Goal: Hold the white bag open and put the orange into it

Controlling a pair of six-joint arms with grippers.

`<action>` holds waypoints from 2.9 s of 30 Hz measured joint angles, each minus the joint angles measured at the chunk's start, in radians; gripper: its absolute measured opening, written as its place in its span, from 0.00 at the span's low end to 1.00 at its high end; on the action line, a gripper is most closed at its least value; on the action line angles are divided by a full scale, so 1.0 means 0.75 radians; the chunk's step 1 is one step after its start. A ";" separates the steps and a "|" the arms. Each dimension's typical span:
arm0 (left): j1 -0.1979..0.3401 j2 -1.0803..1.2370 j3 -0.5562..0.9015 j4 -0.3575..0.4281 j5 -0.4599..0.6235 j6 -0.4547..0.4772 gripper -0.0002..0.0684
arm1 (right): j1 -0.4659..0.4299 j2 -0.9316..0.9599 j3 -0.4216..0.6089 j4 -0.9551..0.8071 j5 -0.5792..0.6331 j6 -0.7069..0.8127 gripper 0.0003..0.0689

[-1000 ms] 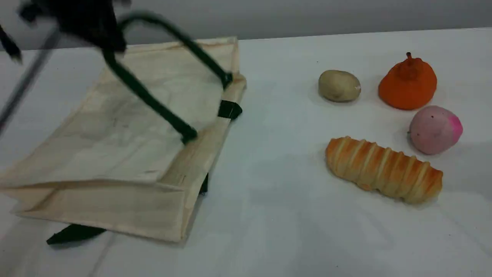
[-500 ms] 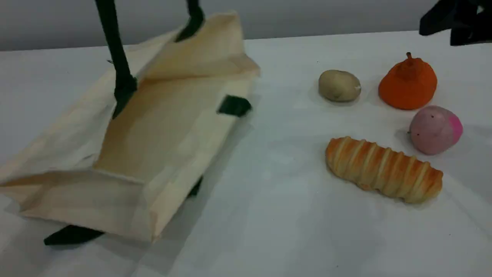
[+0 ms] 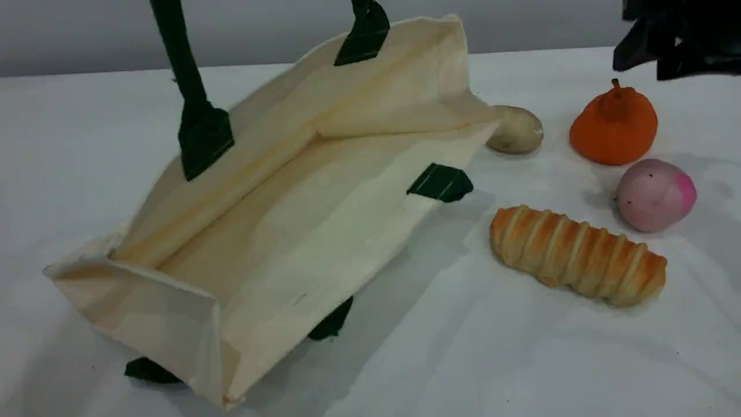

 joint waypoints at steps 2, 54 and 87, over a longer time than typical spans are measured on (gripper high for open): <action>0.000 0.000 0.000 0.017 0.000 -0.008 0.10 | 0.000 0.040 -0.027 0.000 -0.012 0.000 0.57; 0.000 0.001 -0.036 -0.174 0.087 0.138 0.10 | 0.012 0.201 -0.164 -0.001 -0.278 0.002 0.08; 0.000 0.004 -0.036 -0.127 -0.049 0.148 0.10 | 0.112 -0.580 0.360 -0.468 0.720 0.393 0.08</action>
